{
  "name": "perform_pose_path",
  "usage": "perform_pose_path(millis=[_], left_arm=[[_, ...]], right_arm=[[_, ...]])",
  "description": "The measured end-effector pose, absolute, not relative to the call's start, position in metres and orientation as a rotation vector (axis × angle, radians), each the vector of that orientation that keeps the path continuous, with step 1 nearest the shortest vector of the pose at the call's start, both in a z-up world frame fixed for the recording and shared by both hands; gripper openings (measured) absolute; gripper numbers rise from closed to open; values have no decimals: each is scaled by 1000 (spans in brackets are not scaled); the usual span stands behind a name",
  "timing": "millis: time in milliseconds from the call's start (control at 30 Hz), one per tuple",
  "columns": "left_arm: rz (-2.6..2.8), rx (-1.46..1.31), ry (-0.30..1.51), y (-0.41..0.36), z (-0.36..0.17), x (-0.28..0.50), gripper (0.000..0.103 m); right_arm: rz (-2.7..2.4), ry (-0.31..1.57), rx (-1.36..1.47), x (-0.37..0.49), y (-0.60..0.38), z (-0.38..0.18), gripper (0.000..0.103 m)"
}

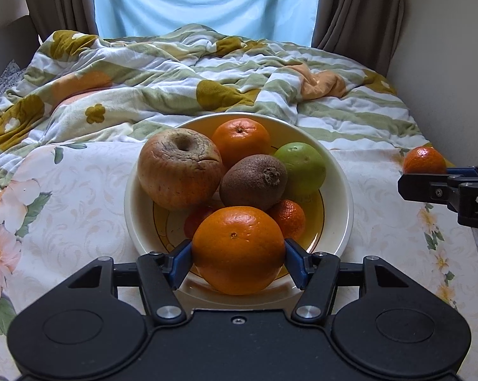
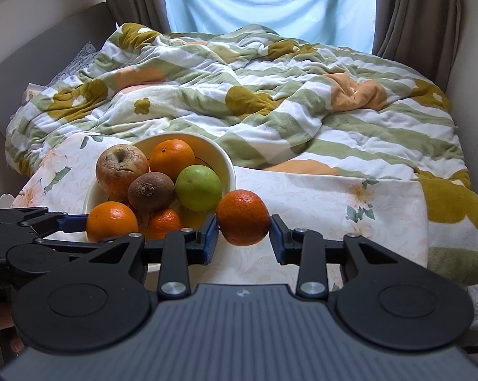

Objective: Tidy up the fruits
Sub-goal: 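Carry the orange into the bowl and open the left tool while the right tool carries the tangerine, then lower the tangerine into the bowl and open the right tool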

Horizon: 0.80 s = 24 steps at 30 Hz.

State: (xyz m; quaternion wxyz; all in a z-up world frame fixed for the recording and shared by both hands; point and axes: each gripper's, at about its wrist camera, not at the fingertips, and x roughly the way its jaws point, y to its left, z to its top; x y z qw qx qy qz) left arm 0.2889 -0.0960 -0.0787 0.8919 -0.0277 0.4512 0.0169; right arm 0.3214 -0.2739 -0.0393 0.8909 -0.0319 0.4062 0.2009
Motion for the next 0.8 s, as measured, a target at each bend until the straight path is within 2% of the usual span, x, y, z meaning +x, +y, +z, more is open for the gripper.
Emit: perform_pose_path(millis=[100,167,200,800], left_arm=[[31,-69,930,-97,-77,288,70],[38,-68,891,-97,-70,282,97],[46,-65,874,-96,-66,279,100],[198,-116,835,-45,-36,223,100]], right_arm=[[421,844,-66,323,-274,-40,50],[418,844,-66,323,-274,-40,50],[420,844,-67,323,-274,-40,50],[527,847,-140,333,-232,-50,50]])
